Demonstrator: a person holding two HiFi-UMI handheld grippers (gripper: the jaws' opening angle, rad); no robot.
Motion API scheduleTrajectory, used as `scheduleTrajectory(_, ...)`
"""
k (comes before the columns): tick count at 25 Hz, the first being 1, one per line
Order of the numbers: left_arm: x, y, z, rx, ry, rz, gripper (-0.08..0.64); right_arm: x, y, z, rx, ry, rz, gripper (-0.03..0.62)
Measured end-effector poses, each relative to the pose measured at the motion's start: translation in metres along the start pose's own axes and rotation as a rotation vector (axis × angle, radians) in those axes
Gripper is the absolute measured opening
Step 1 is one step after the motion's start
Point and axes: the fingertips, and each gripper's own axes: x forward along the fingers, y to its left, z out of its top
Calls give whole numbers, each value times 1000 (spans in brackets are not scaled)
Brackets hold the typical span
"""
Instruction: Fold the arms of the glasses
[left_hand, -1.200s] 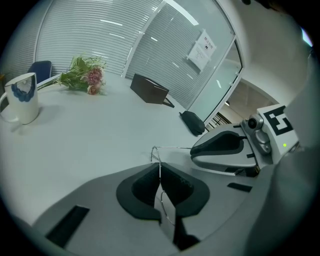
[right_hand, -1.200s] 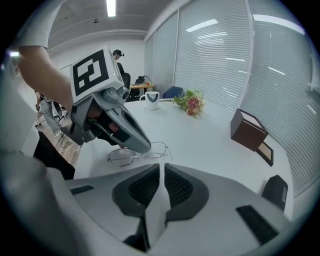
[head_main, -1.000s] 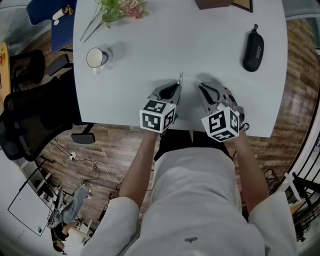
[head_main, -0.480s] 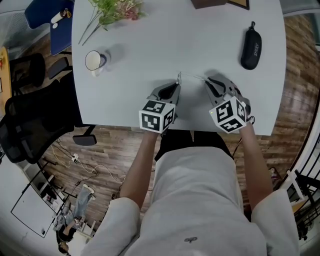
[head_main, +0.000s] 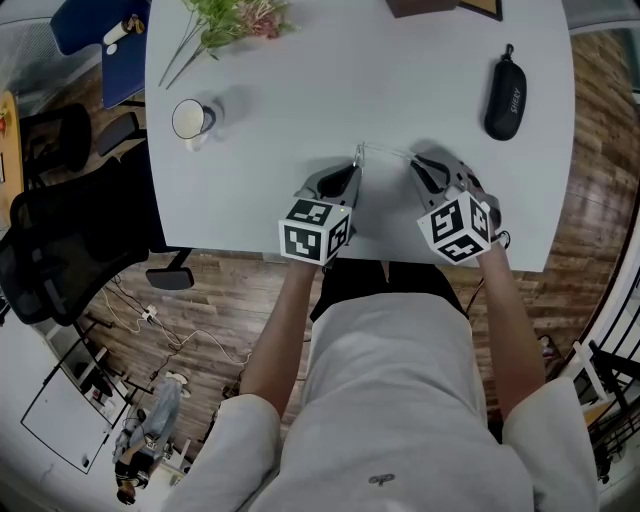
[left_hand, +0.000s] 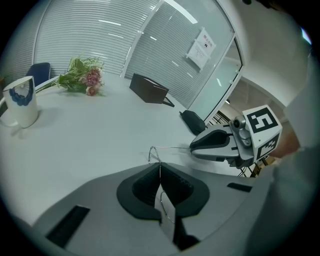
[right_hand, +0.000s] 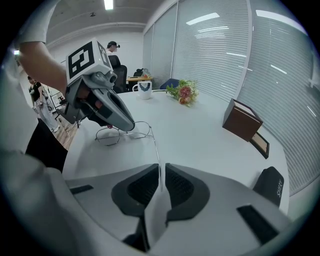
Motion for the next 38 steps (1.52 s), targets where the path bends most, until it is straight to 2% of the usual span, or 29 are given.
scheduleTrajectory(8,-3,5,-1,-12,-2,5,20,1,4,3,-5,4,0,26)
scheduleTrajectory(16,-6,10,-3,-35,-13,11,20,1,27,11,-19,-4,36,23)
scheduleTrajectory(29,-10,17,-3,-69,-24,22,20,-3,73,27,-46,-33,130,48)
scheduleTrajectory(38,-7,18,-2,-80,-26,18,20,1,88,33,-56,-44,171,61)
